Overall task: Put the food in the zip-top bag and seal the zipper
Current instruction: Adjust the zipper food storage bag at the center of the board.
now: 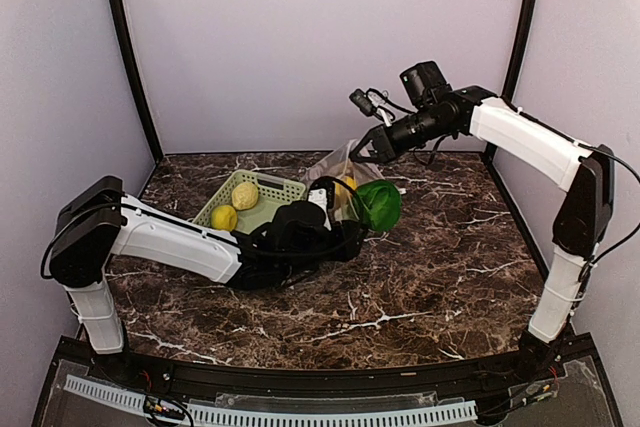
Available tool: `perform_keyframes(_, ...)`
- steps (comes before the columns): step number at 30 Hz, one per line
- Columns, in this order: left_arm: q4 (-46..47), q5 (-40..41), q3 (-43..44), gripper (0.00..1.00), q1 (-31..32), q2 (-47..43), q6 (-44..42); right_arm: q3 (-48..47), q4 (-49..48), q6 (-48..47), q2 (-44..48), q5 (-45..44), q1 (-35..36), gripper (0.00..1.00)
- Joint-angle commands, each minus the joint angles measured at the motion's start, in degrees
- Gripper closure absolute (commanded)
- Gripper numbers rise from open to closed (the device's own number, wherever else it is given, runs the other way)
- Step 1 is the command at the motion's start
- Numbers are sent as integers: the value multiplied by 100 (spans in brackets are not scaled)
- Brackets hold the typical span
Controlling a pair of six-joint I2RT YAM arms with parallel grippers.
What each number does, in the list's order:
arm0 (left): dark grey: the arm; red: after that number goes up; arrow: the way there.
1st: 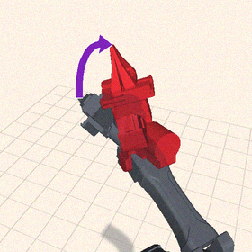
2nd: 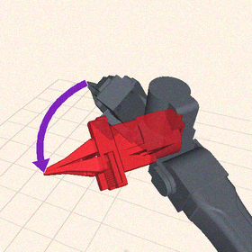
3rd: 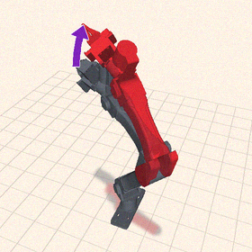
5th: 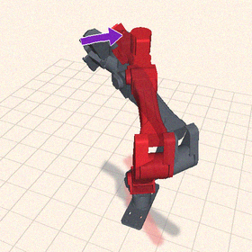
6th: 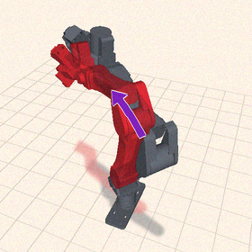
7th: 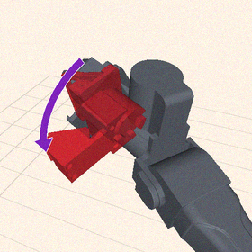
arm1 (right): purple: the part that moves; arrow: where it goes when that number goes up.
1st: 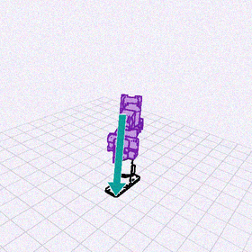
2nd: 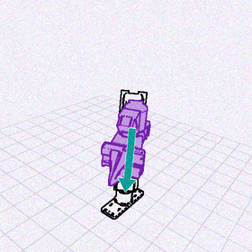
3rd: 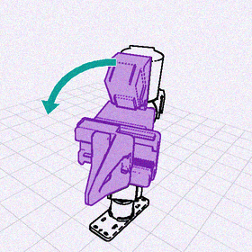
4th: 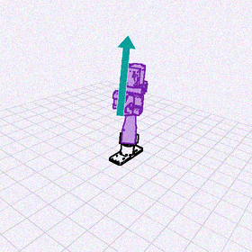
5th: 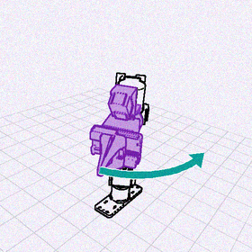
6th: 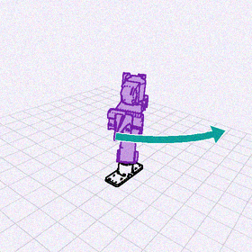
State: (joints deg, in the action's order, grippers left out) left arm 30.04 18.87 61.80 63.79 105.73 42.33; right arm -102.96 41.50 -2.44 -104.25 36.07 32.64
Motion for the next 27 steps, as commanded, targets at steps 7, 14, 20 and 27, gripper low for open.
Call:
perform_keyframes(7,33,97,65,49,116,-312,252,165,-331,20,299,121,55,100)
perform_keyframes(14,-462,810,245,67,-58,-94,625,151,-333,93,359,233,111,100)
perform_keyframes(20,-308,617,542,86,-207,340,559,284,-351,84,447,170,119,100)
perform_keyframes(27,-558,412,1138,99,-241,260,-30,139,-145,-249,488,-1211,77,100)
